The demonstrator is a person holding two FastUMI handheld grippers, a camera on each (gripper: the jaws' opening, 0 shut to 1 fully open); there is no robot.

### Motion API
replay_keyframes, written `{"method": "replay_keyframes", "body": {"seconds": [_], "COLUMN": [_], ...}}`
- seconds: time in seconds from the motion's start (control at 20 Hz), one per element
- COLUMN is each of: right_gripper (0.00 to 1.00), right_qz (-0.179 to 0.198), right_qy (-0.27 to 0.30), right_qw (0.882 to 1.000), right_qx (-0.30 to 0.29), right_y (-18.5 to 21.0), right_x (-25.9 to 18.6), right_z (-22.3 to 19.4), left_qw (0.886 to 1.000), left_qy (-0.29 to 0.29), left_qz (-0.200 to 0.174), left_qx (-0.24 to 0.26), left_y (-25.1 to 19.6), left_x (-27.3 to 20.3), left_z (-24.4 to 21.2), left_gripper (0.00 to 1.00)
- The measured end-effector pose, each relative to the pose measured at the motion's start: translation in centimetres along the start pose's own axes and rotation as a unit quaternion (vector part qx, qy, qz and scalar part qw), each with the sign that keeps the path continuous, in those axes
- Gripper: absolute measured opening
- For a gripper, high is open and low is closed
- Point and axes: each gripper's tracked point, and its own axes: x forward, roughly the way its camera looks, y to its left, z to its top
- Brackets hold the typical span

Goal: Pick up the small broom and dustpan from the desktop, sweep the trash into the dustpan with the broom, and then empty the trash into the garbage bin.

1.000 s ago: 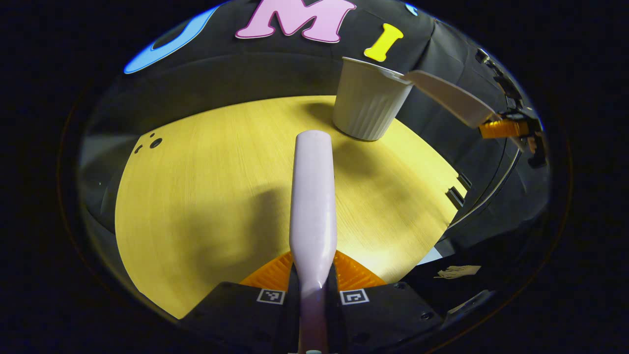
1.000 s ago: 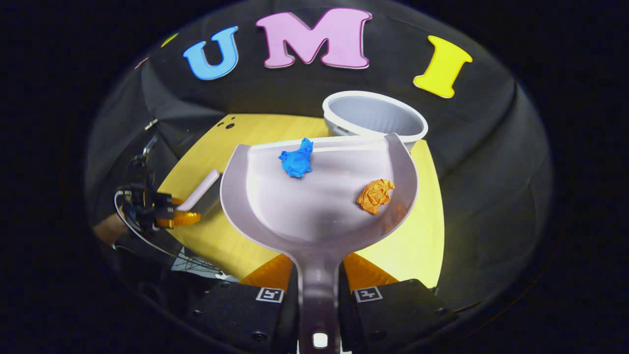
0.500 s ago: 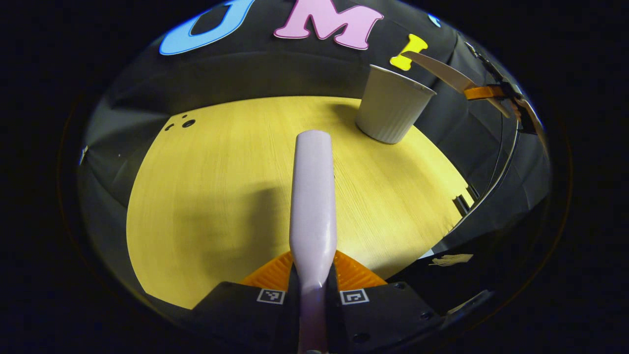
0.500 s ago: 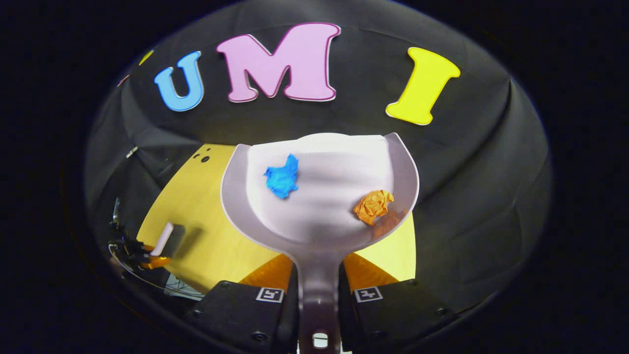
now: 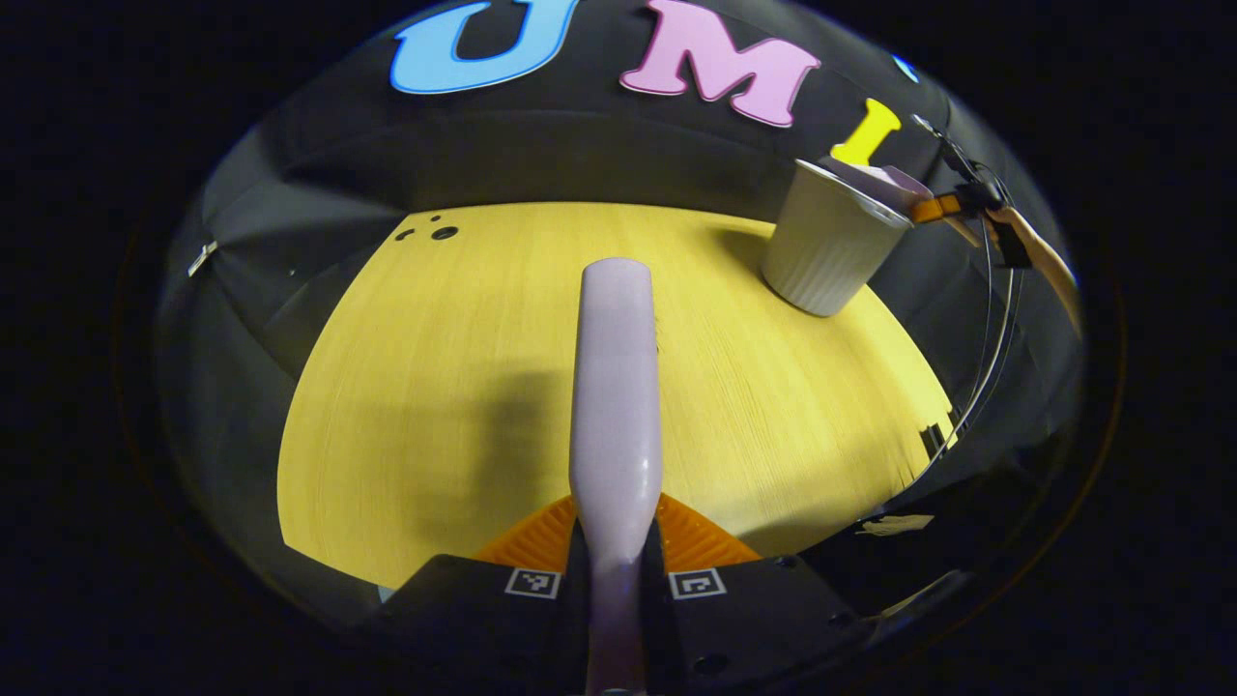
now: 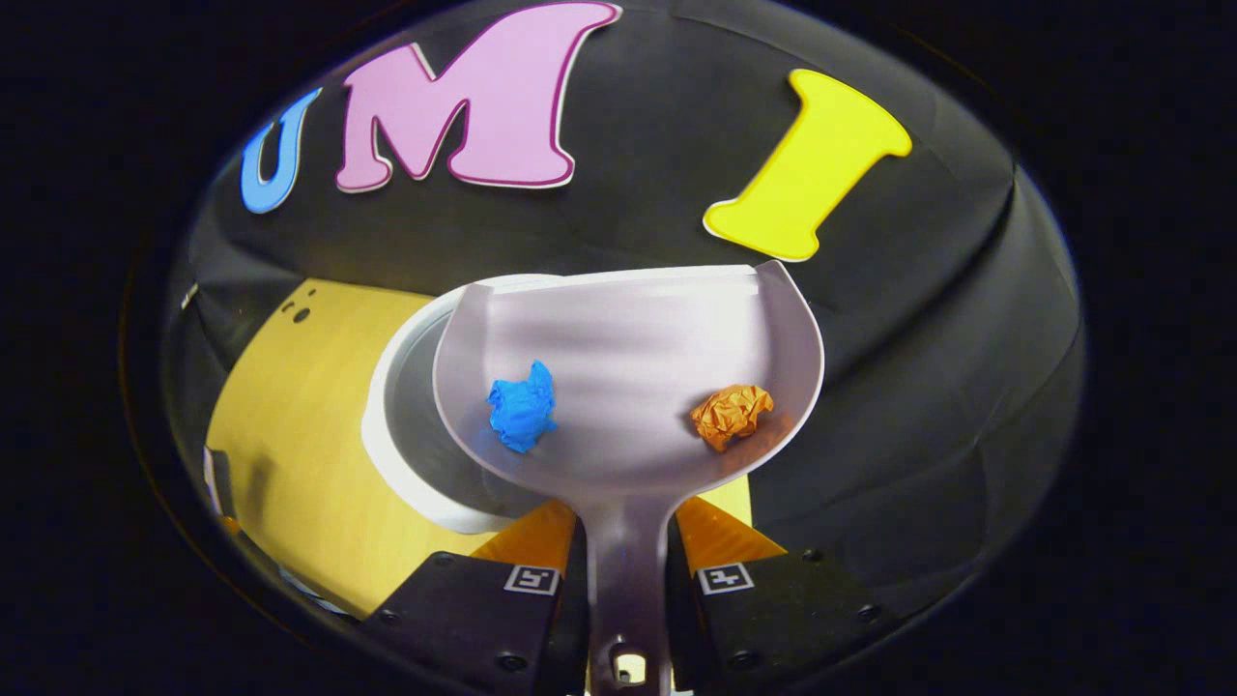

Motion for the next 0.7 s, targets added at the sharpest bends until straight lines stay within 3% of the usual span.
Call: {"method": "replay_keyframes", "body": {"seconds": [0.2, 0.4, 0.55, 0.7], "right_gripper": [0.37, 0.37, 0.37, 0.37], "right_qz": [-0.043, -0.065, -0.115, -0.159], "right_qy": [-0.003, -0.003, -0.018, -0.048], "right_qw": [0.995, 0.99, 0.972, 0.935], "right_qx": [-0.091, -0.124, -0.205, -0.312], "right_y": [-0.7, -1.2, -1.8, -2.1], "right_x": [0.3, 0.7, 1.1, 1.1], "right_z": [0.3, 0.3, 1.0, 2.4], "left_qw": [1.0, 0.999, 0.999, 0.999], "left_qy": [0.001, 0.006, 0.011, 0.015], "left_qz": [0.018, 0.029, 0.032, 0.036], "left_qx": [-0.021, -0.014, -0.023, -0.023], "left_y": [1.1, 1.7, 2.1, 2.0], "left_x": [0.7, 0.8, 1.0, 1.0], "left_z": [0.1, -0.4, -1.0, -1.4], "left_gripper": [0.27, 0.26, 0.26, 0.27]}}
